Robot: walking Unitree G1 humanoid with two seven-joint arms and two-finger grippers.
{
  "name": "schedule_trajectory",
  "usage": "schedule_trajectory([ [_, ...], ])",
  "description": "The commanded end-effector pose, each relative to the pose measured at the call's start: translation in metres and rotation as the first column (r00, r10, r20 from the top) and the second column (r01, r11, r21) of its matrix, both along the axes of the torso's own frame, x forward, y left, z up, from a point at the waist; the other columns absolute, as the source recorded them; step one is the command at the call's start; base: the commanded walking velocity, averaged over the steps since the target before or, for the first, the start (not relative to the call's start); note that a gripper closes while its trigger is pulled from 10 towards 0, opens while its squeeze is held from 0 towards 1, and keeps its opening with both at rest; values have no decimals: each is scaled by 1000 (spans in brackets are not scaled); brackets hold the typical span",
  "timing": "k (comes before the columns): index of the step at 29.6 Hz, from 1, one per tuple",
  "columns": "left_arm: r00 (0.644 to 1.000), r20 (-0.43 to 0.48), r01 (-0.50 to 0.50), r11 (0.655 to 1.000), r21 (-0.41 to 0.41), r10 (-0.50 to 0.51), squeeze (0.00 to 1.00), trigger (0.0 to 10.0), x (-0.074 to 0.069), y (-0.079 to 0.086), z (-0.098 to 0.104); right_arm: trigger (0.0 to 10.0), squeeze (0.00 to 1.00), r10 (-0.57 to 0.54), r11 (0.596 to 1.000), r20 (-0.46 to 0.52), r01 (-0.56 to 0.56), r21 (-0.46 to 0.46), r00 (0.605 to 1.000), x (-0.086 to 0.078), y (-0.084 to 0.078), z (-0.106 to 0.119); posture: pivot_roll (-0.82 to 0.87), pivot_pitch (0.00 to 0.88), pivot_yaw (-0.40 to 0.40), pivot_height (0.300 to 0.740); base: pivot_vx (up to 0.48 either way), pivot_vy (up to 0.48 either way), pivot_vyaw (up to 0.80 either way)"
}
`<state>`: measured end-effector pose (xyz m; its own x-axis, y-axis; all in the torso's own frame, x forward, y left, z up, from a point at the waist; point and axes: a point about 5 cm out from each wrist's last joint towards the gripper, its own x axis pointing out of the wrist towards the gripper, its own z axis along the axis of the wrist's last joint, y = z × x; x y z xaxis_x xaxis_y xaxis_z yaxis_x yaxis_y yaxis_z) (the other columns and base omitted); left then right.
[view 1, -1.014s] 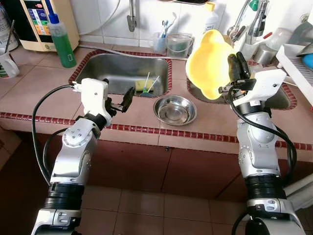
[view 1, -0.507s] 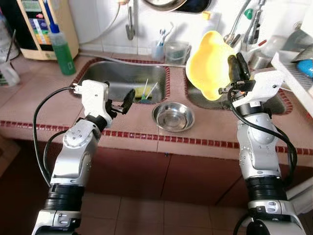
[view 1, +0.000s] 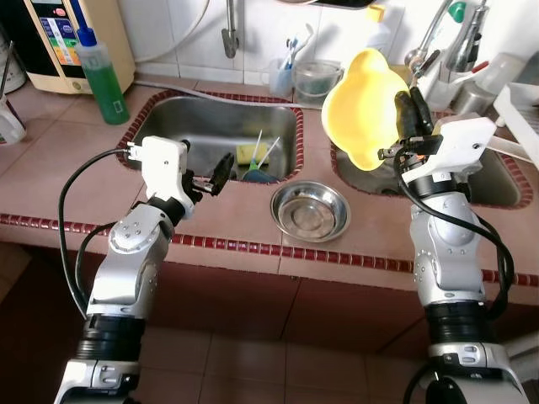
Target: Kitchen organization
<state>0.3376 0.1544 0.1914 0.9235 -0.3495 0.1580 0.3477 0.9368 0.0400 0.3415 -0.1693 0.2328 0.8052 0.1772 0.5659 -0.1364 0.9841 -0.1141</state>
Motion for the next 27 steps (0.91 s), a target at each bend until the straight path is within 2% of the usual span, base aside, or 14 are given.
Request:
schedule_trajectory([
  [1, 1000, 9, 16, 1000, -3, -16, 0, 10000, -1, -6, 3, 10000, 0, -12, 1000, 36, 12, 4, 999, -3, -6, 8, -28, 19, -2, 740, 274, 0, 0],
  [27, 1000, 4, 17, 1000, -7, -17, 0, 10000, -2, -6, 2, 10000, 0, -3, 1000, 33, 3, -3, 999, -4, -5, 10, -29, 28, -6, 740, 274, 0, 0],
])
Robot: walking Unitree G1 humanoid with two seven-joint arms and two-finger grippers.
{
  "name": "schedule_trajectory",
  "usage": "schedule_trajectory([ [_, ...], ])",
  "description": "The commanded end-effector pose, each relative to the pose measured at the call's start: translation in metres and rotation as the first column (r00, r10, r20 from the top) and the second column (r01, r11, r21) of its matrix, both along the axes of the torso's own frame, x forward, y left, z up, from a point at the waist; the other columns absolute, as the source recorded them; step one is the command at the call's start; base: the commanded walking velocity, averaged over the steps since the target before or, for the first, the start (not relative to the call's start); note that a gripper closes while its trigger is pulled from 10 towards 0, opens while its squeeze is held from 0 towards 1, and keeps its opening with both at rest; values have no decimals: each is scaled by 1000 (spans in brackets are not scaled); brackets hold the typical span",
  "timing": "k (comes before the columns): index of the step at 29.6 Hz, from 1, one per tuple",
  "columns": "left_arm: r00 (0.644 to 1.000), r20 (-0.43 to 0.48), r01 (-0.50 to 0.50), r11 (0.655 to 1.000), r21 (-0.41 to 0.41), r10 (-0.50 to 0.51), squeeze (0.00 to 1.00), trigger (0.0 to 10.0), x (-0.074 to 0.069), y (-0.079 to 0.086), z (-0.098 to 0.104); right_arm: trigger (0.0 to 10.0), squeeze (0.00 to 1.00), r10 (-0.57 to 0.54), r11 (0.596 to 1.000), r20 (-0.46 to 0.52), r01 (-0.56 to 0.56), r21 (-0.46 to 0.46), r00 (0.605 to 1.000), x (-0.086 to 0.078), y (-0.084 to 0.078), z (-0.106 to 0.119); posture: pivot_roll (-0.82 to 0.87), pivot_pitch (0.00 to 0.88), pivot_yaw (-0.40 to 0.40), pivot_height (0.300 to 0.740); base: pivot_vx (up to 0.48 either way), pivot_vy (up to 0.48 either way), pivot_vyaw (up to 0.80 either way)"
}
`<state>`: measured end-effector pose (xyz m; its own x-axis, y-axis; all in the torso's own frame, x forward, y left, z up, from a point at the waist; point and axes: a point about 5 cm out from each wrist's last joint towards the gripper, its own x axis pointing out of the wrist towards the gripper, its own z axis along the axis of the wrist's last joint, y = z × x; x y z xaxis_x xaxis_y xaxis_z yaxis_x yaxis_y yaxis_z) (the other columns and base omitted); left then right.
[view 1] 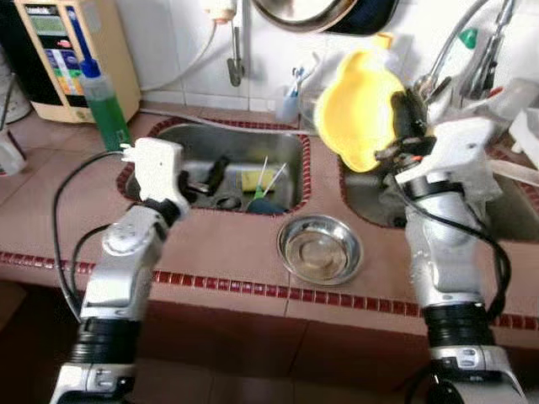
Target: Kitchen organization
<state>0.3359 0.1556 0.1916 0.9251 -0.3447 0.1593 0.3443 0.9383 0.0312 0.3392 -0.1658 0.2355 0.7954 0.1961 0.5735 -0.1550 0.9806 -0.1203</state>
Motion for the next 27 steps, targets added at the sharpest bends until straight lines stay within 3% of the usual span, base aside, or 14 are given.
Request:
schedule_trajectory([
  [1, 1000, 5, 20, 1000, 2, -20, 0, 10000, 0, -8, 2, 10000, 0, -22, 1000, 22, 22, 2, 999, -2, -8, 7, -29, 28, -6, 740, 277, 0, 0],
  [20, 1000, 3, 22, 1000, 9, -22, 0, 10000, -1, -8, 1, 10000, 0, -17, 1000, 17, 17, 1, 1000, -1, -7, 6, -26, 27, -7, 740, 273, 0, 0],
  [27, 1000, 3, 29, 1000, 9, -29, 0, 10000, -2, -10, 0, 10000, 0, -14, 1000, 15, 14, 0, 1000, -1, -7, 6, -23, 23, -10, 740, 0, 0, 0],
])
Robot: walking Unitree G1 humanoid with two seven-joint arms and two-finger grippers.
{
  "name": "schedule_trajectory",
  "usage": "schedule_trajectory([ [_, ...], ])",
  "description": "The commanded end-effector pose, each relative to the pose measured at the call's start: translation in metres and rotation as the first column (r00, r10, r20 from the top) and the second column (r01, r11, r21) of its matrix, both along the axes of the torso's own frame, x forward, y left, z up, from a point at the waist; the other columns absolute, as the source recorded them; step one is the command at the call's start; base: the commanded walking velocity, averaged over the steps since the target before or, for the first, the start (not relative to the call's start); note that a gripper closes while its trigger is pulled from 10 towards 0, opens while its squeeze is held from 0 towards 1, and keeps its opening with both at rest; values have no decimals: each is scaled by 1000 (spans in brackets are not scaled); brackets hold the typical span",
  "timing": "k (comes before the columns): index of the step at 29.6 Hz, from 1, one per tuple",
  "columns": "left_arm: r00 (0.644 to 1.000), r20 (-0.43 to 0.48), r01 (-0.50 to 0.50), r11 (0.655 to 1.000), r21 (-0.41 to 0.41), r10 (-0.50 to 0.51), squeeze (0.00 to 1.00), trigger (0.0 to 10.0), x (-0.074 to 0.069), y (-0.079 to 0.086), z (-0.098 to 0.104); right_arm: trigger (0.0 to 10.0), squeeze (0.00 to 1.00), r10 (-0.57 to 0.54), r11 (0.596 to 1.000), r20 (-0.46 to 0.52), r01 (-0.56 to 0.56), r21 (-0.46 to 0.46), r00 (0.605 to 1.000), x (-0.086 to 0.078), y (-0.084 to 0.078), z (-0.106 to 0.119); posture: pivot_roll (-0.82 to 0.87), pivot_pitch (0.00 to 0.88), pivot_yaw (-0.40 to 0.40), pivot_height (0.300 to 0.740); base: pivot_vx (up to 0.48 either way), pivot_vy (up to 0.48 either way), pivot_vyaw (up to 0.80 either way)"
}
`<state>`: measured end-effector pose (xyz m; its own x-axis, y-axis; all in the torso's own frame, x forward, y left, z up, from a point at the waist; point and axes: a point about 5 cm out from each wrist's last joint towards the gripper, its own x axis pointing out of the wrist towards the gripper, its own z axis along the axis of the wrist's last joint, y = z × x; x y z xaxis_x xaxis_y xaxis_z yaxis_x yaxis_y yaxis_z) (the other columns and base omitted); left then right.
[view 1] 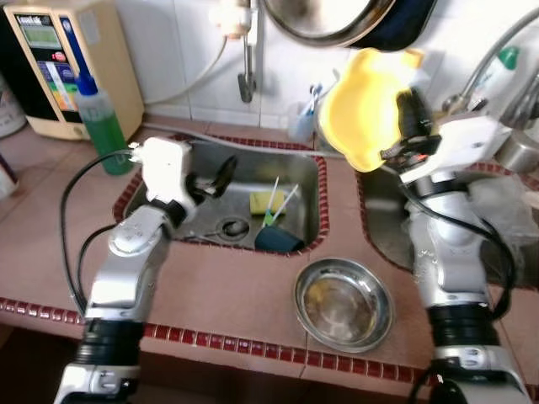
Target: Kitchen organization
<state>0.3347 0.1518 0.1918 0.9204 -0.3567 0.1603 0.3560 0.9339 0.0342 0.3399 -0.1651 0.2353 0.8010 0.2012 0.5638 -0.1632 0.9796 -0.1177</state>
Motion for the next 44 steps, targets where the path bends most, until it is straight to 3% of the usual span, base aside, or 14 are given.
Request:
schedule_trajectory([
  [1, 1000, 1, 16, 1000, 7, -16, 0, 10000, -1, -6, 0, 10000, 0, -21, 1000, 28, 21, 0, 999, -2, -7, 6, -23, 23, -10, 740, 0, 0, 0],
  [13, 999, -19, 36, 999, -14, -36, 0, 10000, -3, -8, -3, 10000, 0, -12, 1000, 22, 12, -1, 1000, -1, -6, 6, -20, 27, -13, 740, 0, 0, 0],
  [26, 999, -32, 38, 999, -1, -38, 0, 10000, -3, -7, -5, 10000, 0, -23, 1000, 20, 23, -1, 1000, -2, -8, 5, -26, 39, -5, 740, 0, 257, 0],
  [29, 998, -21, 58, 997, 56, -57, 0, 10000, -5, -12, -5, 10000, 0, -27, 1000, 18, 27, 0, 999, -2, -9, 5, -26, 41, -3, 740, 0, 0, 0],
  [35, 998, -24, 62, 996, 63, -61, 0, 10000, -5, -12, -6, 10000, 0, -33, 999, 10, 32, 4, 999, -2, -9, 3, -27, 41, 2, 740, 0, 0, 0],
  [44, 996, -24, 92, 993, 75, -91, 0, 10000, -8, -16, -5, 10000, 0, -41, 999, -77, 43, 25, 996, 6, -14, -8, -26, 46, 6, 740, 0, 0, 0],
])
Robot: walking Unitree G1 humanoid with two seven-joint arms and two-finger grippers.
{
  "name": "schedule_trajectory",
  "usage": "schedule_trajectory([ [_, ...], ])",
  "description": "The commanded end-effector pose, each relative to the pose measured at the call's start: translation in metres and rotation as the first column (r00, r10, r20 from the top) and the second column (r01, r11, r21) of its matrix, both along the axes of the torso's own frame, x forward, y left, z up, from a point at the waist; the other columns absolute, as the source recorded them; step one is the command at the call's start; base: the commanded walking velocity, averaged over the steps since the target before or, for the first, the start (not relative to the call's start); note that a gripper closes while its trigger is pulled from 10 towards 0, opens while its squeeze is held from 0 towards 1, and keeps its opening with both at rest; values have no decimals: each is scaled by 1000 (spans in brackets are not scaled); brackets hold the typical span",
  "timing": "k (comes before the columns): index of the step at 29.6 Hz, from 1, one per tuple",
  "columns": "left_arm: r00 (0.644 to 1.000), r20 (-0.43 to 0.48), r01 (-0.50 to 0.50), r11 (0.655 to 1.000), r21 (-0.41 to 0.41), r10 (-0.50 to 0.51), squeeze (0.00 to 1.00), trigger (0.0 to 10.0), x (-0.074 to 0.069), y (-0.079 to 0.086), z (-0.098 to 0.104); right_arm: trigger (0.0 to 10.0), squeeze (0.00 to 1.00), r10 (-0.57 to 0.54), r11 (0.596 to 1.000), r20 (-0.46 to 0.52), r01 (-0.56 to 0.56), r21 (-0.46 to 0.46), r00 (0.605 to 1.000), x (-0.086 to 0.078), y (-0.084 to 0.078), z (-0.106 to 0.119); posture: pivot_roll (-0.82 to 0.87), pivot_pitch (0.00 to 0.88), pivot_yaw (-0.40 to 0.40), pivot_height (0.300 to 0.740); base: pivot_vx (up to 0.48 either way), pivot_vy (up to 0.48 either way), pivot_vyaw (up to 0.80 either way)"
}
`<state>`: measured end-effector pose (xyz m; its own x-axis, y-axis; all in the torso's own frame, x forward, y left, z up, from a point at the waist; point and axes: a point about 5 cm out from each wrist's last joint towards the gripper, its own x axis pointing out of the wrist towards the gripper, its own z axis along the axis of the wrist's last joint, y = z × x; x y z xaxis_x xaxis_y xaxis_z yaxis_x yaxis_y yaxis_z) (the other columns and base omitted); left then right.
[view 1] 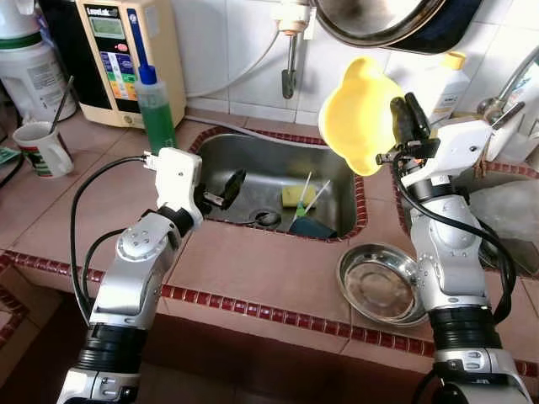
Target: Kitchen organization
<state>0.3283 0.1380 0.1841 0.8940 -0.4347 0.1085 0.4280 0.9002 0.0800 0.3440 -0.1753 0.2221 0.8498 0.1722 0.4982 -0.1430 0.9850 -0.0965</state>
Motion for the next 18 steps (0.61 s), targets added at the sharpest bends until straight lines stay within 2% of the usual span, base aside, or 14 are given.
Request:
schedule_trajectory([
  [1, 1000, 8, 22, 1000, 16, -22, 0, 10000, -3, -3, 2, 10000, 0, -19, 1000, -19, 19, 20, 1000, 5, -5, 3, -24, 48, 5, 740, 0, 0, 0],
  [5, 998, 3, 58, 998, 33, -58, 0, 10000, -7, -8, 1, 10000, 0, -35, 999, -120, 39, 27, 992, 15, -10, -6, -21, 53, 6, 740, 0, 0, 0],
  [11, 995, 1, 102, 994, 40, -102, 0, 10000, -14, -13, 1, 10000, 0, -41, 999, -184, 45, 15, 982, 24, -13, -9, -15, 61, 5, 740, 0, 0, 0],
  [18, 981, -6, 193, 980, 40, -193, 0, 10000, -27, -24, 2, 10000, 0, 2, 1000, -237, 0, 12, 972, 33, -13, -9, -8, 75, 0, 740, 0, 0, 0],
])
